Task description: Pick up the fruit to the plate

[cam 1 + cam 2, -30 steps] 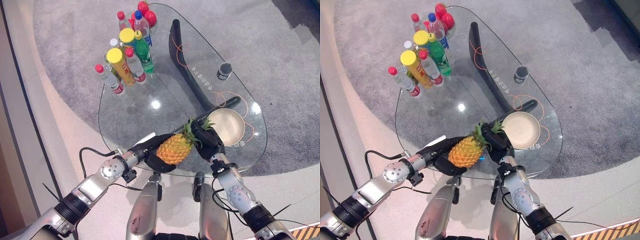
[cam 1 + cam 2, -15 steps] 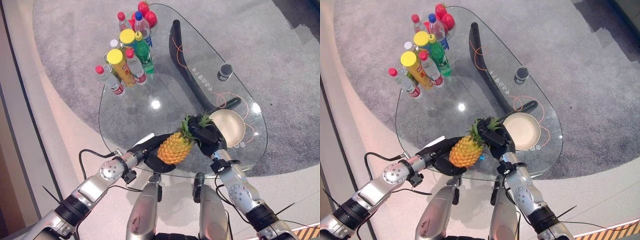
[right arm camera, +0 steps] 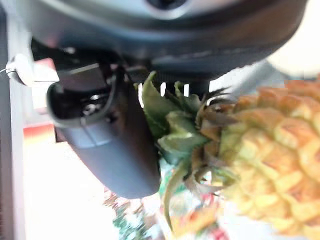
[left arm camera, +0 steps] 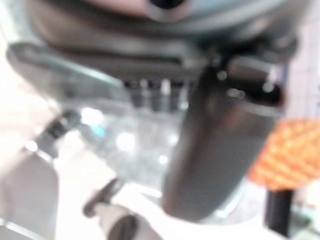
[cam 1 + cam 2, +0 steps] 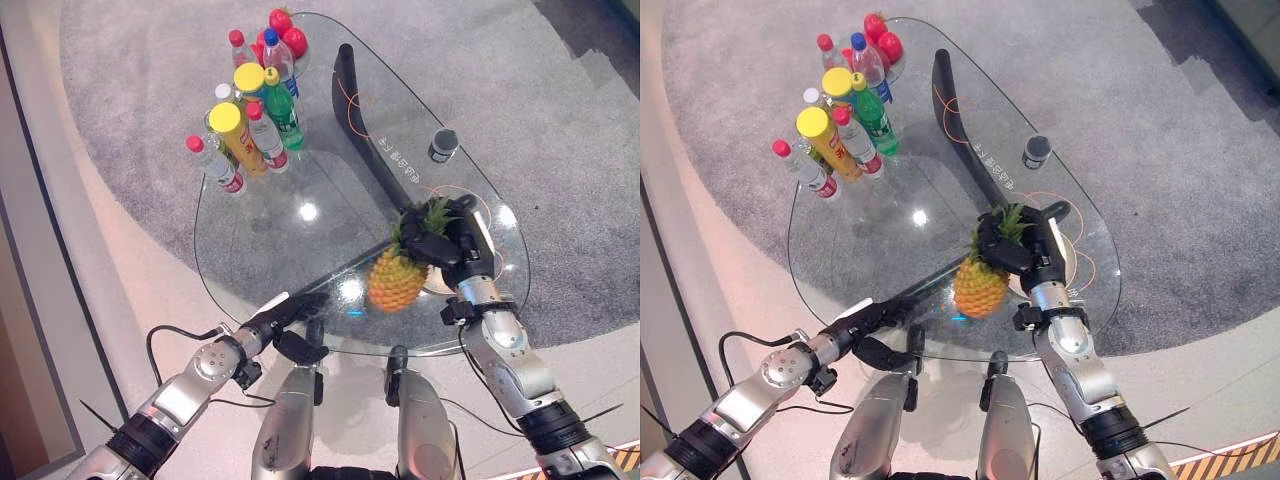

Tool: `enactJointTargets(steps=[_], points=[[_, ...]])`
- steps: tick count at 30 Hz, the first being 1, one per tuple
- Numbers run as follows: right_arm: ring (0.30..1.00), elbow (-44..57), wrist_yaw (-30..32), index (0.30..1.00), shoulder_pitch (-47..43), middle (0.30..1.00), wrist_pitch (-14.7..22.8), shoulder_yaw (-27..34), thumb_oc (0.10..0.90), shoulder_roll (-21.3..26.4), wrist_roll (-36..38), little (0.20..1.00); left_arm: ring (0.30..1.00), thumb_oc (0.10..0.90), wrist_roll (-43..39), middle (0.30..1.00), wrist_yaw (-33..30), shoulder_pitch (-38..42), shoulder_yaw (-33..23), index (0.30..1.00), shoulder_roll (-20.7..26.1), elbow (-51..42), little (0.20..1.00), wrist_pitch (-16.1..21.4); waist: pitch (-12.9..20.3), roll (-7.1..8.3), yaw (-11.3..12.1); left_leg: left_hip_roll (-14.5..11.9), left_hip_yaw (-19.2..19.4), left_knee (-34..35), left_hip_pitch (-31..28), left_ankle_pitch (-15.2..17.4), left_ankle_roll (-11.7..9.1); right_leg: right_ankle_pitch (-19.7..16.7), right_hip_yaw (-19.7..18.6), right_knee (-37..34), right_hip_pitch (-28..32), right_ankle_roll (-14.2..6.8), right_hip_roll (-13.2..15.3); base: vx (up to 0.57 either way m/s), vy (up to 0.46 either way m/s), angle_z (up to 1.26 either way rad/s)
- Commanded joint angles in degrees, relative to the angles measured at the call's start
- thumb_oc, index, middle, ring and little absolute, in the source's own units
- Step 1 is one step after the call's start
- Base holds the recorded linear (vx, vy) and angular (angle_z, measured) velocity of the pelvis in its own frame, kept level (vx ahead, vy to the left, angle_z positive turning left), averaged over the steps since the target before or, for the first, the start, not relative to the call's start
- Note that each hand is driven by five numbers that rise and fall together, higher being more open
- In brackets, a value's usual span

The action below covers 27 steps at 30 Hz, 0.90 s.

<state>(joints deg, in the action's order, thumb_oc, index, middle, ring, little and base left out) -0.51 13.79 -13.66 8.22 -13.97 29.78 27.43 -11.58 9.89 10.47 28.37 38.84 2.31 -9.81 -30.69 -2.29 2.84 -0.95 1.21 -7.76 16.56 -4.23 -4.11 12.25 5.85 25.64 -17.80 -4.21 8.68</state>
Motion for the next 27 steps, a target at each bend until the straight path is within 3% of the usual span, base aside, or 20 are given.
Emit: enactJointTargets(steps=[1,9,16,20,27], points=[[0.3,13.74,1.11,0.3,-7.31,0.3,4.44,3.46,0.1,2.19,-3.73,0.2,0.9,0.8,1.26,0.9,-0.95,1.14,-3.26,0.9,0.24,-6.31,0.9,2.8,0.9,2.62,-2.08,3.75,2.35,-10.16,-1.7,7.51,4.6,-13.43,2.51,-13.99,5.82,0.21,-1.05,0.0,0.0,0.0],[0.3,14.63,2.58,0.3,-7.7,0.3,3.4,3.77,0.1,2.93,-4.38,0.2,0.9,0.8,1.34,0.9,-1.68,0.87,-3.04,0.9,-0.18,-5.28,0.9,3.38,0.9,2.76,-2.17,3.47,2.48,-10.62,-1.28,7.63,4.44,-13.2,2.22,-13.53,5.36,0.18,-1.27,0.0,0.0,0.0],[0.3,12.04,8.42,0.3,-8.74,0.3,3.41,3.38,0.1,2.78,-9.62,0.2,0.9,0.8,0.55,0.9,-2.97,1.8,-2.05,0.9,-0.38,-4.89,0.9,2.41,0.9,2.58,-2.05,3.37,2.45,-11.2,0.1,7.6,4.36,-13.32,2.36,-13.18,4.08,0.16,-1.21,0.0,0.0,0.0],[0.3,9.81,13.25,0.3,-9.73,0.3,3.45,3.34,0.1,2.75,-14.38,0.2,0.9,0.8,-0.13,0.9,-3.55,2.43,-1.47,0.9,-0.26,-4.89,0.9,1.44,0.9,2.4,-1.9,3.49,2.3,-11.49,1.06,7.55,4.39,-13.4,2.45,-12.83,3.1,0.08,-1.14,0.0,0.0,0.0],[0.3,3.53,28.26,0.3,-13.31,0.3,6.24,4.24,0.1,2.7,-22.29,0.2,0.9,0.8,-2.93,0.9,-5.61,3.7,-0.1,0.9,0.44,-3.83,0.9,-1.04,0.9,1.69,-1.3,3.81,1.92,-12.86,4.32,7.65,4.47,-13.64,2.79,-11.74,-0.07,-0.07,-0.9,-0.01,-0.027,0.01]])
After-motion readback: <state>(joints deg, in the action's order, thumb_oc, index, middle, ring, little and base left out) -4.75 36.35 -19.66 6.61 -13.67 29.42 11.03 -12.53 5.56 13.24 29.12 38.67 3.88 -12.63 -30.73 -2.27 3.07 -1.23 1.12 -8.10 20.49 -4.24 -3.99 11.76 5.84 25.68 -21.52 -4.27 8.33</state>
